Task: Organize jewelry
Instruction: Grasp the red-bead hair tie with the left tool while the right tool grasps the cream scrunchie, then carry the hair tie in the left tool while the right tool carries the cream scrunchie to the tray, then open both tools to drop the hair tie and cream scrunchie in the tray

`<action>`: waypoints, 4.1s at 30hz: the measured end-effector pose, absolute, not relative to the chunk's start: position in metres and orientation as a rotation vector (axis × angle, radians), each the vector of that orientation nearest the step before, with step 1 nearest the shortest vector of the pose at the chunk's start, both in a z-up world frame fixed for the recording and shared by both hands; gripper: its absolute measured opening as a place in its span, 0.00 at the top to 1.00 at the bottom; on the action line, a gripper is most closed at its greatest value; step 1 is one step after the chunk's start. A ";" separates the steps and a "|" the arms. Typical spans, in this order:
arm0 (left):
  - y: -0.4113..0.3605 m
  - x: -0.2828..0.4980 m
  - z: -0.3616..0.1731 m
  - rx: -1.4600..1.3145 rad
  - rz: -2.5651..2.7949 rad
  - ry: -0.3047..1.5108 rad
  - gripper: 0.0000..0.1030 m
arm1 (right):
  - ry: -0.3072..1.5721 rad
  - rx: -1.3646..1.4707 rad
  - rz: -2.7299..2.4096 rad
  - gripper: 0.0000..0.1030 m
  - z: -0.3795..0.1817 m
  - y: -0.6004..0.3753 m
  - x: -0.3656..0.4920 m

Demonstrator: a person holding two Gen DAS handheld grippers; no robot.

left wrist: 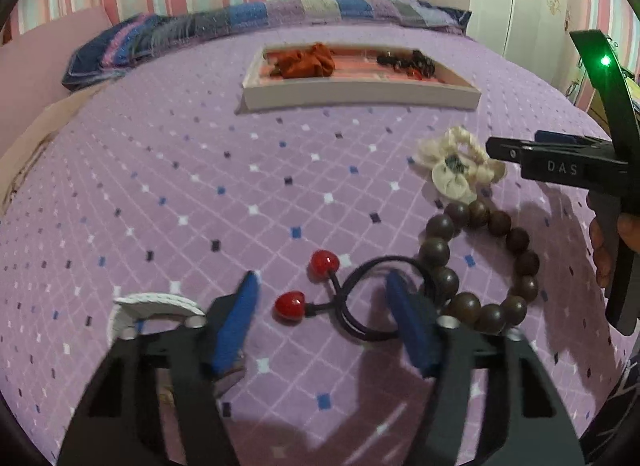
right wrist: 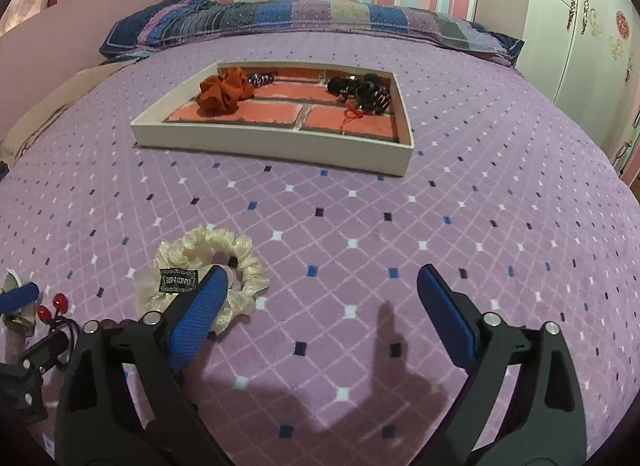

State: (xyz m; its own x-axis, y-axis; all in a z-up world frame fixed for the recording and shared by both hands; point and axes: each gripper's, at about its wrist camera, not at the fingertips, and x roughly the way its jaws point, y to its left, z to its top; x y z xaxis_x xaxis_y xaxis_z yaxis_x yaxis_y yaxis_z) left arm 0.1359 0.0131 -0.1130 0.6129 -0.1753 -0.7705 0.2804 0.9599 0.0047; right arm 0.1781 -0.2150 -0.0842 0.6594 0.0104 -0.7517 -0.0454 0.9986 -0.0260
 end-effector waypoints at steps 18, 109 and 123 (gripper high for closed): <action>0.023 0.143 -0.112 0.081 -0.244 0.867 0.75 | 0.869 -0.055 0.077 0.68 -0.102 -0.192 0.180; -0.044 0.447 -0.105 0.121 -0.098 0.918 0.94 | 0.883 0.005 -0.088 0.88 -0.097 -0.270 0.378; -0.029 0.428 -0.073 0.071 -0.121 0.881 0.44 | 0.833 -0.049 -0.064 0.31 -0.067 -0.257 0.361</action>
State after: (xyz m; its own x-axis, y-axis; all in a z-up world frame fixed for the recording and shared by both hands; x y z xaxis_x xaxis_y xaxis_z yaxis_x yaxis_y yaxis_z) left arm 0.4283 -0.0287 -0.0729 0.6300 -0.0769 -0.7728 0.1350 0.9908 0.0115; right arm 0.3607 -0.2569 -0.0672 0.6709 -0.0758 -0.7377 0.0371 0.9970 -0.0686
